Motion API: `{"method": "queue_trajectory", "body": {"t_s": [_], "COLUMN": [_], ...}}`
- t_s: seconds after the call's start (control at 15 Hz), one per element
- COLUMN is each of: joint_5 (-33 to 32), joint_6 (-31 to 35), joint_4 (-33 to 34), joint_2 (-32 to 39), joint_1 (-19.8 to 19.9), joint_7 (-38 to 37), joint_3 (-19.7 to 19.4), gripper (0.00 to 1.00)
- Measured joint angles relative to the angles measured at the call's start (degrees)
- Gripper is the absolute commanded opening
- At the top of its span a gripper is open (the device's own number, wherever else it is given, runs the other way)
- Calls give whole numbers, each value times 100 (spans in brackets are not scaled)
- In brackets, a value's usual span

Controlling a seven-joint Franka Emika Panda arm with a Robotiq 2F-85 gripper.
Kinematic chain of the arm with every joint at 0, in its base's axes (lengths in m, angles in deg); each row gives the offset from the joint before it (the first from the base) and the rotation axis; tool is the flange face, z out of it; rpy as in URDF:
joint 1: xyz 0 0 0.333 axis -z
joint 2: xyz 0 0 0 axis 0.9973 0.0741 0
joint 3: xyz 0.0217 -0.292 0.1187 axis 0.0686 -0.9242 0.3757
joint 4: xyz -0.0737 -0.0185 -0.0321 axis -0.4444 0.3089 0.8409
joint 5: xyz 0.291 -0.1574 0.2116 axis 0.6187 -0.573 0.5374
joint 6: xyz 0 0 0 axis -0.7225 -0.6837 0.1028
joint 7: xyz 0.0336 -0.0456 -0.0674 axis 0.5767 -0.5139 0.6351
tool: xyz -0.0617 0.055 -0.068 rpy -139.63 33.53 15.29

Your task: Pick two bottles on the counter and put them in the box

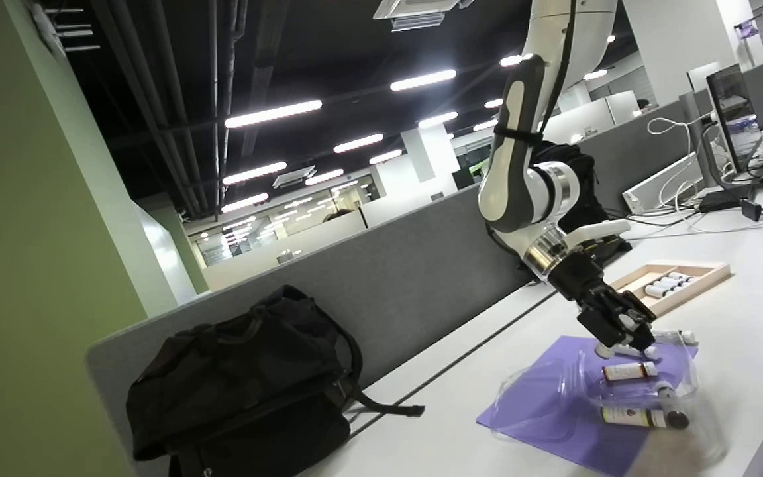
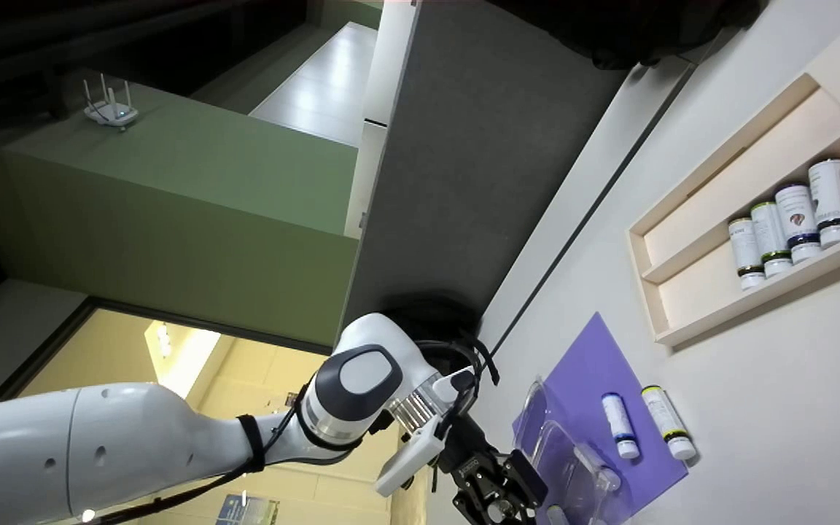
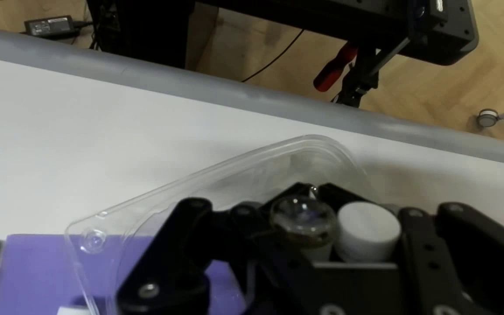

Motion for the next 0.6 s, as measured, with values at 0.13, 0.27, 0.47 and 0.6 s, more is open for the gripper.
{"method": "queue_trajectory", "body": {"t_s": [0.13,0.27,0.47,0.6], "joint_5": [40,118,283,361], "joint_6": [-88,-203,-393,-515], "joint_4": [145,300,507,618], "joint_2": [183,318,401,401], "joint_1": [8,36,100,140], "joint_7": [2,14,62,72], "joint_3": [-65,-102,-120,-125], "gripper": [69,81,97,100]}}
